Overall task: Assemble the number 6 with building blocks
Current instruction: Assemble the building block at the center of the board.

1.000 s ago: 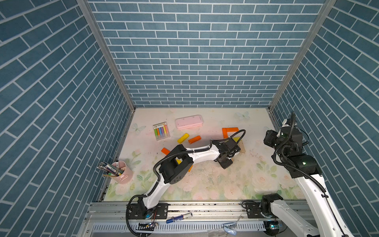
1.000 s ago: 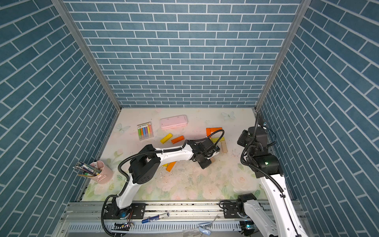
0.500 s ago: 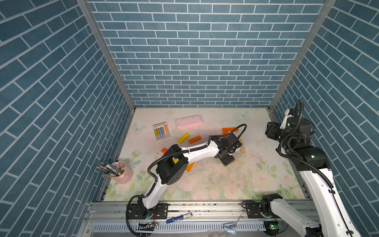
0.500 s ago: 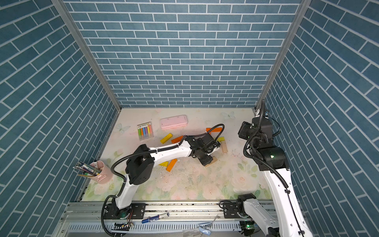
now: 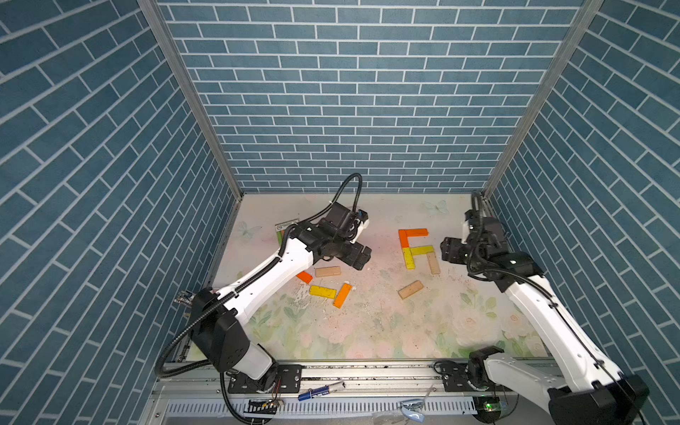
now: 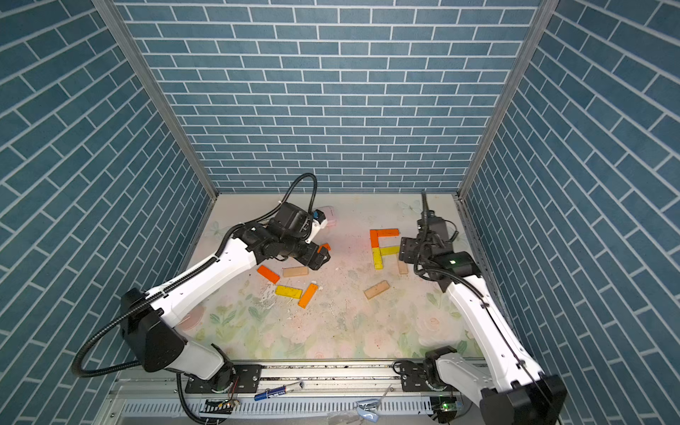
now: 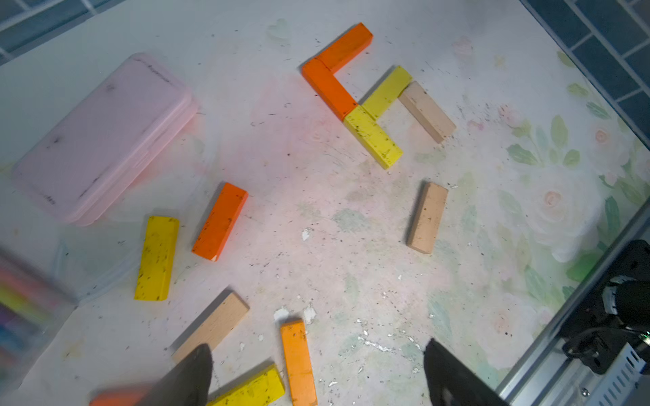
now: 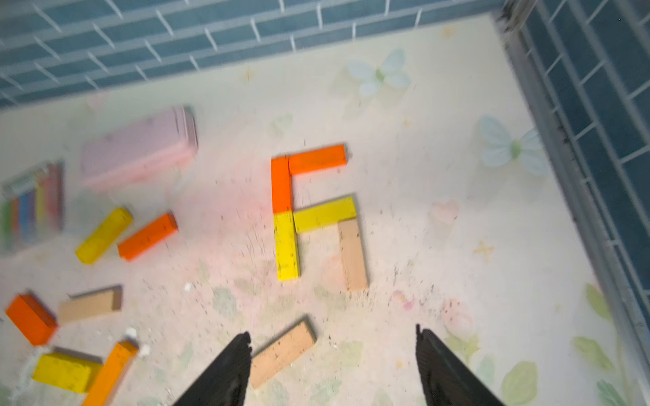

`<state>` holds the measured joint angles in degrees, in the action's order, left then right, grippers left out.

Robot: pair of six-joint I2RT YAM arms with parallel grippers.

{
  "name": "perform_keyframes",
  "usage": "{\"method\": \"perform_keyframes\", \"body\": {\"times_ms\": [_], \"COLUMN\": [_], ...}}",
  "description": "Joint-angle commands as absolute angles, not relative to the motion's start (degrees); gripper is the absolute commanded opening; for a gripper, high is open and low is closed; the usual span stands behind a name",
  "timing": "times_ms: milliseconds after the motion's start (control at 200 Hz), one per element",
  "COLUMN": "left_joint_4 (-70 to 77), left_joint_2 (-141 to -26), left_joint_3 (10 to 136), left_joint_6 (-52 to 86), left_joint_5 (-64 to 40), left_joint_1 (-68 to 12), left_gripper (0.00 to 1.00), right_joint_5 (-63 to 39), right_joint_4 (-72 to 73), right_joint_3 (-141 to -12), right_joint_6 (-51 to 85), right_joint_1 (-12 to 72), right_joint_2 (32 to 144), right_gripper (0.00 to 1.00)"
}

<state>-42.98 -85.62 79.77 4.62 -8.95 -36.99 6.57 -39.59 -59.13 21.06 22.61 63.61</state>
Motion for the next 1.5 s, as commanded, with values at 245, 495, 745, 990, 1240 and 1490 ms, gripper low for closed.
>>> {"method": "perform_keyframes", "body": {"times_ms": [245, 495, 745, 990, 1240, 1490], "left_joint_4": [-38.73, -37.30, -37.44, -37.40, -36.31, -36.59], "left_joint_2": [-78.69, -77.03, -77.44, -77.84, -77.53, -77.59], "left_joint_3": [72.41, 70.62, 70.62, 70.58, 70.06, 70.04], "left_joint_6": [7.33, 7.29, 7.46, 7.45, 7.21, 7.26], "left_joint_5": [-2.47, -1.22, -2.36, -3.06, -5.89, -5.82], "left_joint_1": [-28.08, -27.29, -27.32, -27.31, -27.28, -27.31], "left_gripper": [0.99, 0.99, 0.99, 0.99, 0.99, 0.99], "right_joint_5": [10.90, 8.30, 6.52, 6.19, 9.51, 12.59], "right_joint_4": [-36.79, -32.32, -30.50, -29.13, -27.50, -27.35], "right_joint_3": [-48.57, -44.87, -45.18, -46.39, -47.10, -48.78], "right_joint_6": [30.14, 35.13, 37.22, 37.71, 41.74, 43.24], "right_joint_1": [38.97, 41.38, 43.85, 44.85, 44.92, 43.89], "right_joint_2": [74.08, 77.78, 80.86, 86.52, 89.88, 91.79], "right_gripper": [0.74, 0.66, 0.63, 0.60, 0.49, 0.43]}}
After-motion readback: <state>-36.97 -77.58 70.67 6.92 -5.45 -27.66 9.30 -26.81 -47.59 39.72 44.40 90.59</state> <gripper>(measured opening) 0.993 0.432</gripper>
